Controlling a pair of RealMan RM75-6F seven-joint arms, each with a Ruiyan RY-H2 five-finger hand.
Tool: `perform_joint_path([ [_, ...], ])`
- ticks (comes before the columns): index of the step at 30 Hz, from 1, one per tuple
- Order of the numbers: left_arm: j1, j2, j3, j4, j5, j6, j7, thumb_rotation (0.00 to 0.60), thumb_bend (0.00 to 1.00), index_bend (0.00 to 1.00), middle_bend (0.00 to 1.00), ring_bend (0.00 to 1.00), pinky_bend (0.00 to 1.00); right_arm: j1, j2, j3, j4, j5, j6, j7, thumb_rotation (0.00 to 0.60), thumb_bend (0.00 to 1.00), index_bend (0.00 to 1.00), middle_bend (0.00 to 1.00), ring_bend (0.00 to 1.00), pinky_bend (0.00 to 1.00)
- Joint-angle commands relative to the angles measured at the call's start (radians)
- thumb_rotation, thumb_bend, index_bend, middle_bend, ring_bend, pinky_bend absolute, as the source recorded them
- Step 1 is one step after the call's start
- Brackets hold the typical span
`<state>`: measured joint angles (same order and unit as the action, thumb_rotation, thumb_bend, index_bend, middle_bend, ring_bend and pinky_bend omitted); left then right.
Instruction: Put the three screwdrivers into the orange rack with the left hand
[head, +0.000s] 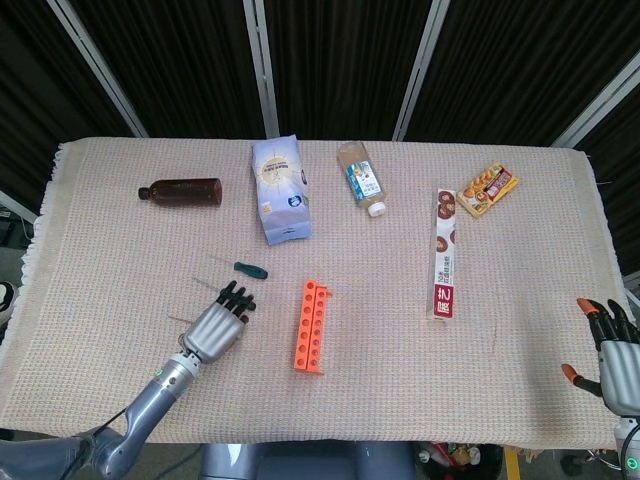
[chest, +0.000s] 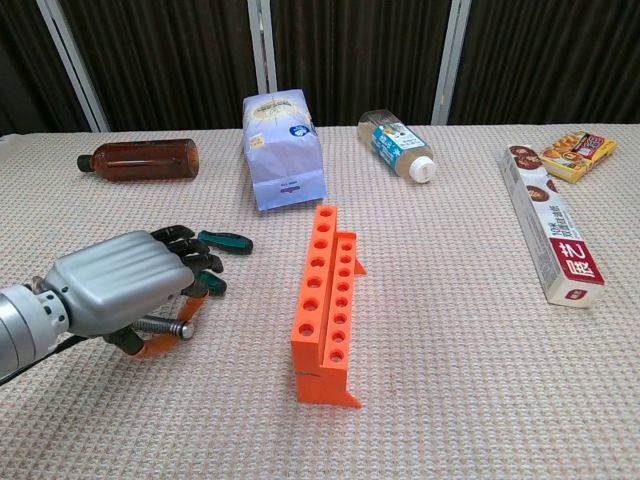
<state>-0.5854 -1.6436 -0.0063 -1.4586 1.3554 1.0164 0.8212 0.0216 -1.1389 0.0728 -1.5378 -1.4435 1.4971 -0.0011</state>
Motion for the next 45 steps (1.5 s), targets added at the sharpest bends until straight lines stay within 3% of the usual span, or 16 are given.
perform_joint_path([
  [1, 0.005, 0.006, 0.008, 0.001, 0.088, 0.058, -0.118, 0.569, 0.44, 0.8, 0.22, 0.12, 0.09, 0.002, 0.0, -0.001, -0.001, -0.002, -0.005, 0.001, 0.6, 0.1, 0.11, 0.12, 0.03, 0.21],
  [7, 0.019, 0.093, -0.001, -0.111, 0.142, 0.126, -0.219, 0.57, 0.44, 0.83, 0.24, 0.13, 0.07, 0.007, 0.002, -0.003, -0.002, -0.012, -0.009, 0.003, 0.6, 0.09, 0.11, 0.12, 0.03, 0.21],
  [12, 0.035, 0.204, -0.031, -0.267, 0.157, 0.177, -0.354, 0.57, 0.44, 0.83, 0.24, 0.12, 0.06, 0.011, 0.0, -0.004, 0.002, -0.019, -0.012, 0.004, 0.6, 0.09, 0.12, 0.12, 0.03, 0.21],
  [20, 0.041, 0.329, -0.09, -0.5, 0.113, 0.174, -0.718, 0.569, 0.47, 0.82, 0.23, 0.1, 0.06, 0.018, -0.006, -0.008, 0.007, -0.026, -0.023, 0.01, 0.6, 0.1, 0.12, 0.12, 0.03, 0.21],
  [22, 0.031, 0.33, -0.103, -0.559, 0.094, 0.139, -0.896, 0.567, 0.47, 0.81, 0.23, 0.08, 0.06, 0.018, -0.008, -0.011, 0.01, -0.027, -0.026, 0.014, 0.6, 0.09, 0.12, 0.12, 0.03, 0.21],
  [25, 0.018, 0.32, -0.12, -0.561, 0.092, 0.113, -1.032, 0.572, 0.47, 0.8, 0.23, 0.07, 0.06, 0.019, -0.009, -0.011, 0.012, -0.026, -0.028, 0.017, 0.6, 0.1, 0.12, 0.12, 0.03, 0.21],
  [34, -0.008, 0.228, -0.155, -0.518, 0.057, 0.078, -1.251, 0.571, 0.49, 0.78, 0.22, 0.06, 0.06, 0.014, -0.011, -0.013, 0.02, -0.022, -0.026, 0.026, 0.6, 0.09, 0.12, 0.12, 0.03, 0.21],
  [45, -0.017, 0.179, -0.161, -0.471, 0.068, 0.076, -1.31, 0.572, 0.49, 0.78, 0.21, 0.06, 0.06, 0.012, -0.007, -0.007, 0.023, -0.01, -0.025, 0.031, 0.6, 0.1, 0.12, 0.12, 0.03, 0.21],
])
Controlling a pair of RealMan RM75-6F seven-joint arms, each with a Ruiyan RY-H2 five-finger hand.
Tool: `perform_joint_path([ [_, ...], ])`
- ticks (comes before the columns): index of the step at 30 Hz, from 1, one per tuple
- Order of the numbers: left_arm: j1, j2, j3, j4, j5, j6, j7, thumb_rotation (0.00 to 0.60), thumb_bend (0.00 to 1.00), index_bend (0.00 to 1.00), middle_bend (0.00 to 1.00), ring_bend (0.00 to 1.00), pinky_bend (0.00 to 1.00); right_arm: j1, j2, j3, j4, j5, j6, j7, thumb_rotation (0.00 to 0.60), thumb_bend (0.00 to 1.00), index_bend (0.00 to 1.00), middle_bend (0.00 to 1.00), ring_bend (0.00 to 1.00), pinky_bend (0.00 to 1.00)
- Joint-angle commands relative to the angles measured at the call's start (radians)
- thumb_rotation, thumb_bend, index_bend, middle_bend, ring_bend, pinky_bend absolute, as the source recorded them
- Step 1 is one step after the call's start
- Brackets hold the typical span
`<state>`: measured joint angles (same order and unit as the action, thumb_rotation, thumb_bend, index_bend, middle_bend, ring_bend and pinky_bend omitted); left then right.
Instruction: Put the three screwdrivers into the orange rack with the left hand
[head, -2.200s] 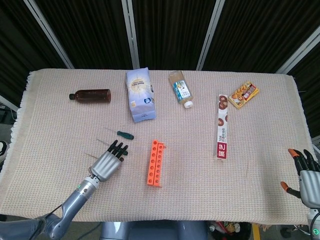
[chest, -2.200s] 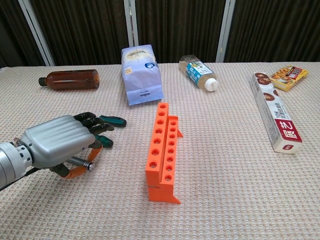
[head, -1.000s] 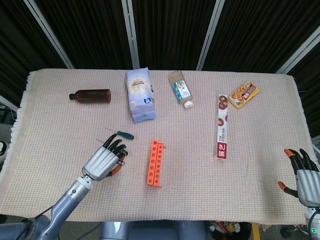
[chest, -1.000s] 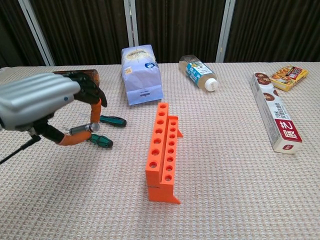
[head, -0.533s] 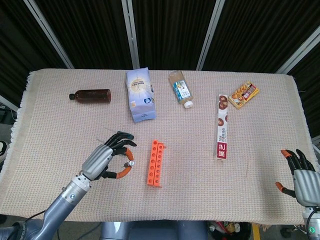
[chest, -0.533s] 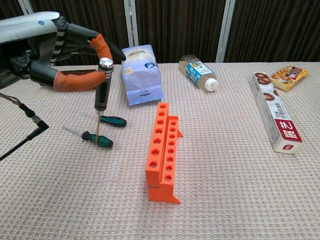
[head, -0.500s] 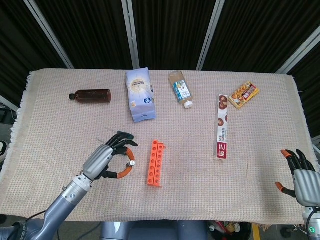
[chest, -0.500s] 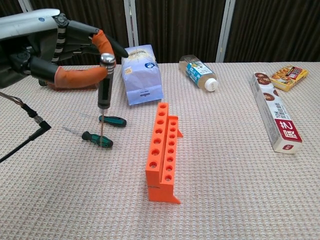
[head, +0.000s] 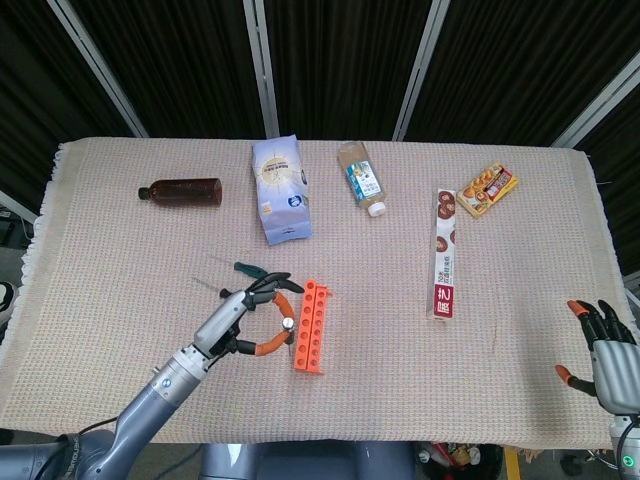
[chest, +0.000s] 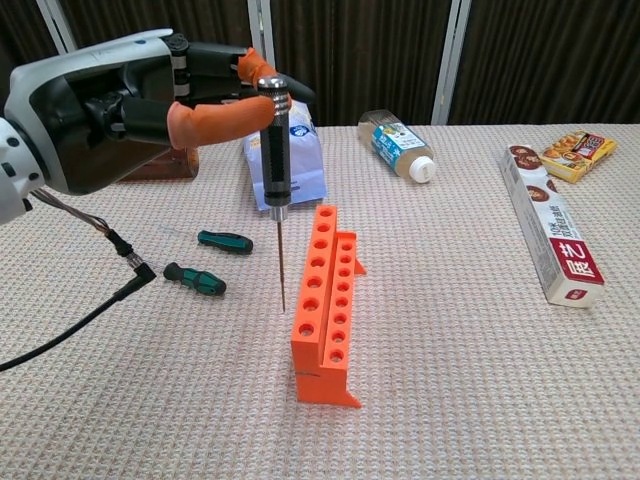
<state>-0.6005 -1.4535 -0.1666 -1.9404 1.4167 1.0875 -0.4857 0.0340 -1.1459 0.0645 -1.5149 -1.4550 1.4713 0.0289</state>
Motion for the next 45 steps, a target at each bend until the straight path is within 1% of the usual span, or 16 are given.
perform_joint_path([
  [1, -0.002, -0.019, -0.001, 0.021, 0.011, 0.008, 0.0, 0.572, 0.49, 0.78, 0.21, 0.06, 0.06, -0.001, 0.0, 0.001, 0.001, 0.003, 0.0, 0.001, 0.6, 0.1, 0.12, 0.12, 0.03, 0.21],
  [13, -0.013, -0.061, -0.012, 0.064, 0.014, 0.02, 0.013, 0.572, 0.49, 0.78, 0.21, 0.06, 0.05, -0.005, 0.001, 0.003, 0.004, 0.015, -0.003, 0.003, 0.6, 0.09, 0.12, 0.12, 0.03, 0.21],
  [28, -0.037, -0.106, -0.021, 0.096, -0.023, -0.01, 0.03, 0.57, 0.49, 0.78, 0.21, 0.06, 0.05, 0.002, 0.004, 0.008, 0.005, 0.027, -0.02, -0.001, 0.6, 0.09, 0.12, 0.12, 0.03, 0.21],
  [35, -0.035, -0.116, -0.009, 0.118, -0.027, -0.019, 0.022, 0.57, 0.49, 0.78, 0.21, 0.06, 0.05, 0.001, 0.004, 0.008, 0.003, 0.032, -0.022, -0.003, 0.6, 0.1, 0.12, 0.12, 0.03, 0.21],
  [42, -0.029, -0.154, 0.012, 0.182, 0.004, -0.007, -0.004, 0.571, 0.5, 0.78, 0.21, 0.06, 0.05, 0.0, 0.005, 0.008, -0.004, 0.035, -0.023, -0.011, 0.6, 0.09, 0.12, 0.12, 0.03, 0.21],
  [45, -0.026, -0.187, 0.03, 0.234, 0.031, 0.004, -0.023, 0.573, 0.5, 0.79, 0.21, 0.06, 0.05, 0.001, 0.008, 0.009, -0.011, 0.04, -0.026, -0.021, 0.6, 0.09, 0.12, 0.12, 0.03, 0.21],
])
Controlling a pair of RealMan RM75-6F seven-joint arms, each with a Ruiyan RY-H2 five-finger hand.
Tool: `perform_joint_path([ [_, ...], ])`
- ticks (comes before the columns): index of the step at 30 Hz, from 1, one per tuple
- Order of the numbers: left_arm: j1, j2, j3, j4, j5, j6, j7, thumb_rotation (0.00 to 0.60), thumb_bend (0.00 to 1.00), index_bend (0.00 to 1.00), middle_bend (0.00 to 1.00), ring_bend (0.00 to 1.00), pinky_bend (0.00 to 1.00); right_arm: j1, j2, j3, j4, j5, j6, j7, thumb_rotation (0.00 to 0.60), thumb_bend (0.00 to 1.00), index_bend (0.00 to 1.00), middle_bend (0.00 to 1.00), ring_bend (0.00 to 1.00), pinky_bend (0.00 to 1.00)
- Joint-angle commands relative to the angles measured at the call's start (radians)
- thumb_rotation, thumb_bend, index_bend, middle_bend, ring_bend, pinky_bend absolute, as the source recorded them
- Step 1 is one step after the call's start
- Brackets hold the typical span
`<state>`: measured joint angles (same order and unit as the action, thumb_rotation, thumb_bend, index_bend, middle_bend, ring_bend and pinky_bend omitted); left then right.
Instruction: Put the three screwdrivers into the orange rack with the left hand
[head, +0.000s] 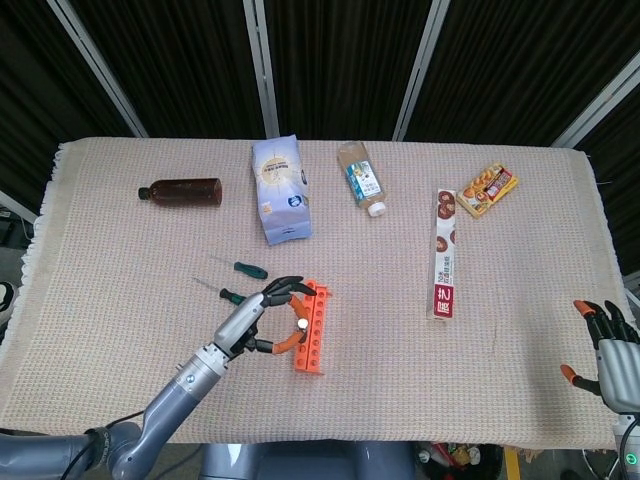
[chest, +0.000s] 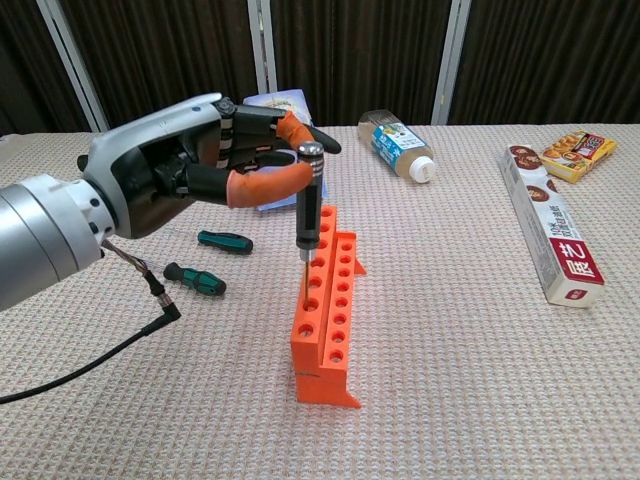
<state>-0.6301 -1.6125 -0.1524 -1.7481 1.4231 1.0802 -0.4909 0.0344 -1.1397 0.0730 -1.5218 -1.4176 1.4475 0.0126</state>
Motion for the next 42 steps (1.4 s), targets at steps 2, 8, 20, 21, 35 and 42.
perform_joint_path([
  [2, 0.008, -0.049, 0.028, 0.075, 0.049, 0.027, -0.042, 0.573, 0.5, 0.79, 0.21, 0.06, 0.05, 0.001, 0.003, 0.001, -0.01, 0.006, -0.004, -0.011, 0.6, 0.09, 0.12, 0.12, 0.03, 0.21],
  [8, 0.021, -0.087, 0.062, 0.141, 0.099, 0.059, -0.1, 0.575, 0.5, 0.79, 0.21, 0.06, 0.04, 0.004, 0.003, 0.003, -0.017, 0.013, -0.011, -0.022, 0.6, 0.09, 0.12, 0.12, 0.03, 0.21],
  [20, 0.035, -0.134, 0.085, 0.206, 0.129, 0.092, -0.113, 0.575, 0.5, 0.79, 0.22, 0.06, 0.04, 0.008, 0.005, 0.003, -0.025, 0.019, -0.02, -0.035, 0.6, 0.09, 0.12, 0.12, 0.03, 0.21],
  [21, 0.036, -0.136, 0.084, 0.208, 0.13, 0.094, -0.111, 0.575, 0.5, 0.79, 0.22, 0.06, 0.04, 0.008, 0.006, 0.003, -0.025, 0.02, -0.019, -0.036, 0.6, 0.09, 0.12, 0.12, 0.03, 0.21],
  [35, 0.032, -0.142, 0.086, 0.216, 0.123, 0.083, -0.078, 0.574, 0.5, 0.79, 0.22, 0.06, 0.04, 0.009, 0.004, 0.004, -0.024, 0.028, -0.026, -0.039, 0.6, 0.09, 0.12, 0.12, 0.03, 0.21],
  [42, 0.032, -0.148, 0.087, 0.223, 0.116, 0.075, -0.069, 0.573, 0.5, 0.79, 0.22, 0.06, 0.04, 0.01, 0.002, 0.004, -0.021, 0.032, -0.029, -0.039, 0.6, 0.1, 0.12, 0.12, 0.03, 0.21],
])
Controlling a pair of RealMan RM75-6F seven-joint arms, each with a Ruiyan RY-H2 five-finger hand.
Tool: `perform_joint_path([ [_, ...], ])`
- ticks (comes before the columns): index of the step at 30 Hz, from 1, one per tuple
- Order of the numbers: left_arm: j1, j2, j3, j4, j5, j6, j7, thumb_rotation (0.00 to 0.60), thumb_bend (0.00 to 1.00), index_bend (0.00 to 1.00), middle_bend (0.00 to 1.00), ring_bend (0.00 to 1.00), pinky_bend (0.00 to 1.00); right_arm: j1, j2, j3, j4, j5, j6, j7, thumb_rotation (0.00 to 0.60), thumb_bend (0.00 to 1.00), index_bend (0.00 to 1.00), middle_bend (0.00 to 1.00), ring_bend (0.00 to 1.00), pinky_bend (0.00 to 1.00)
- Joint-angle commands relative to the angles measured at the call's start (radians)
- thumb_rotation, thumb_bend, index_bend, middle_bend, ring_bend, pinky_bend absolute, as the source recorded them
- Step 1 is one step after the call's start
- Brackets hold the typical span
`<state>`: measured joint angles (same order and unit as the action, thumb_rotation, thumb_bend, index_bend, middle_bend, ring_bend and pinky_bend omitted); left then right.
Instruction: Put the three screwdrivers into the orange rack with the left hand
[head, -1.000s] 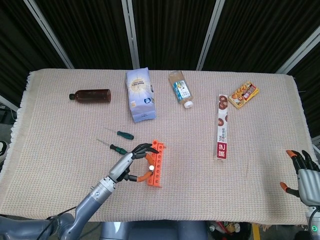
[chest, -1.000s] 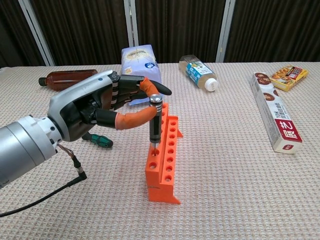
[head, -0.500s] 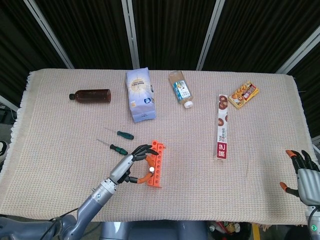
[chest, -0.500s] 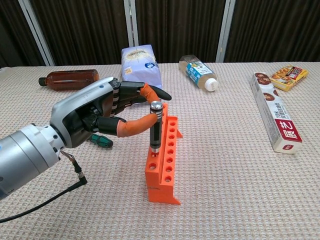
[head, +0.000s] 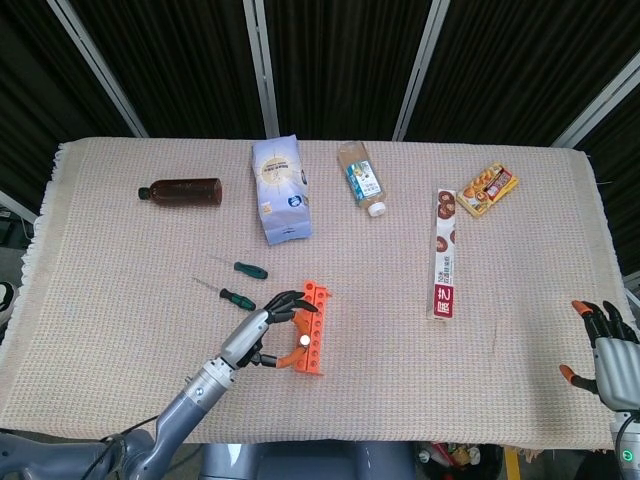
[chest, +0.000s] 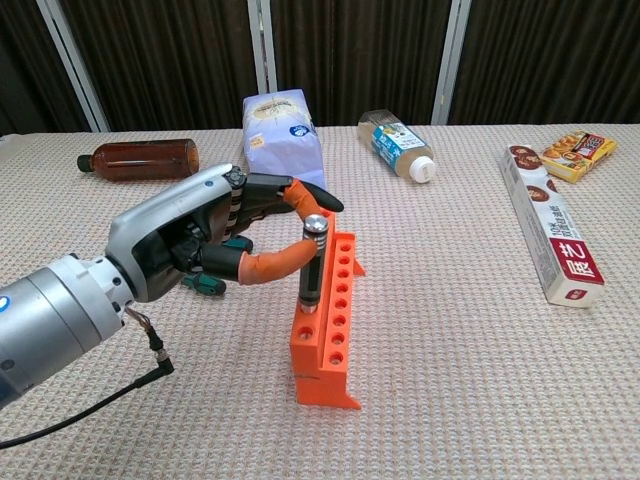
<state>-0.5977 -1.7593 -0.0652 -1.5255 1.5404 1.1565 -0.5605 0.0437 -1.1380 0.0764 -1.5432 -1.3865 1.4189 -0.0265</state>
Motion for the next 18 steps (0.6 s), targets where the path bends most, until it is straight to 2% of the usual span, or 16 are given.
perform_joint_path([
  [1, -0.001, -0.002, -0.001, 0.001, -0.002, -0.003, 0.001, 0.574, 0.5, 0.79, 0.22, 0.06, 0.04, 0.001, 0.0, 0.0, 0.0, 0.001, -0.002, -0.001, 0.6, 0.09, 0.12, 0.12, 0.03, 0.21],
  [18, -0.007, -0.009, 0.003, 0.013, -0.015, -0.029, 0.046, 0.575, 0.5, 0.8, 0.22, 0.06, 0.04, 0.003, -0.001, 0.002, 0.0, 0.009, -0.008, -0.005, 0.6, 0.09, 0.12, 0.12, 0.03, 0.21],
])
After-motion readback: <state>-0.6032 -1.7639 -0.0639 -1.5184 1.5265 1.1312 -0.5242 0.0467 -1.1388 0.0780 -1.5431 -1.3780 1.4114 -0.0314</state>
